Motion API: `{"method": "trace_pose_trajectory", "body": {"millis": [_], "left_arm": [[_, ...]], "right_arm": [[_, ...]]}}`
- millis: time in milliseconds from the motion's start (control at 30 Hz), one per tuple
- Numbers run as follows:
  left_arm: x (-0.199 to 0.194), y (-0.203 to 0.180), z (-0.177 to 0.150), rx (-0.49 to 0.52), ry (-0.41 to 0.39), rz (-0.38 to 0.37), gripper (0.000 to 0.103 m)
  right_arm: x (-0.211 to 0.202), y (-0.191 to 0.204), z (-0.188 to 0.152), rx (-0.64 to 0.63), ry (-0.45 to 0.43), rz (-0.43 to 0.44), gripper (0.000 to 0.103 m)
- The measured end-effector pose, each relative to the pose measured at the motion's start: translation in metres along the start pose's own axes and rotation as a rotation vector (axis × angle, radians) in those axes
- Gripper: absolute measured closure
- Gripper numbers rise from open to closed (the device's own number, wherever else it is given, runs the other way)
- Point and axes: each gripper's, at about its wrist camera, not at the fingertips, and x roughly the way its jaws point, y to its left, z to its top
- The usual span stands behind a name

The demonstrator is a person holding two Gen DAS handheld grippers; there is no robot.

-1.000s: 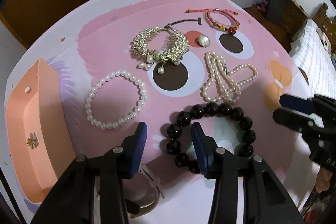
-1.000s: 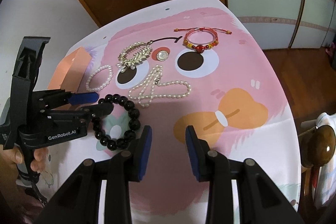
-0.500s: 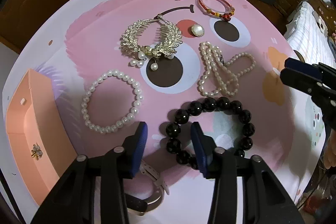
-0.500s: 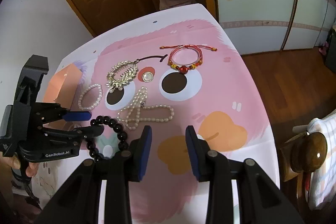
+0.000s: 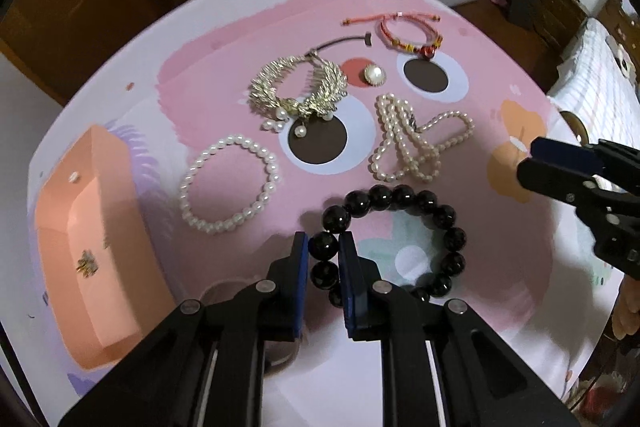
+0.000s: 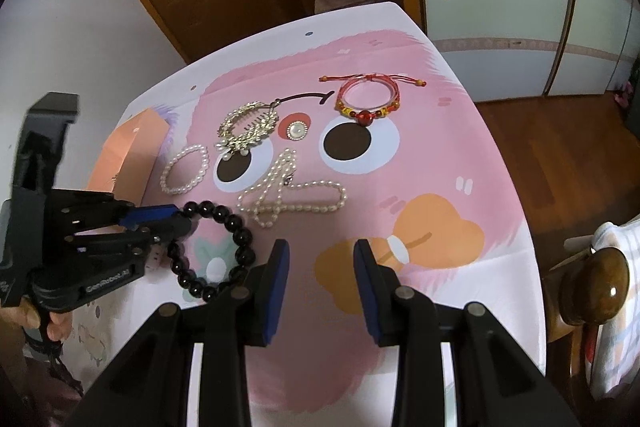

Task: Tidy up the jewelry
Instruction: 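Lift the black bead bracelet with the left tool while the right tool approaches the pink watch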

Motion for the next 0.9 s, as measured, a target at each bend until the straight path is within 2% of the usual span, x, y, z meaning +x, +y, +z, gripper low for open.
{"method": "trace_pose_trajectory", "body": {"millis": [367,500,900], "left_arm": [[-0.064,0.017,-0.033,-0.089,-0.137,0.052,0.091],[-0.089,0.03,-0.057,-0.136,-0.17,0.064,0.091],[-0.122,0.074,-0.116,-0.273,-0.197,0.083,0.091]], "right_arm": [[-0.002,0.026,-0.006,-0.064,0.003,0.042,0.07],[-0.002,0.044,-0.006,-0.105,0.008,0.068,0.07],[0.034,0.117,0.004,-0.21,0.105,0.171,0.07]]}}
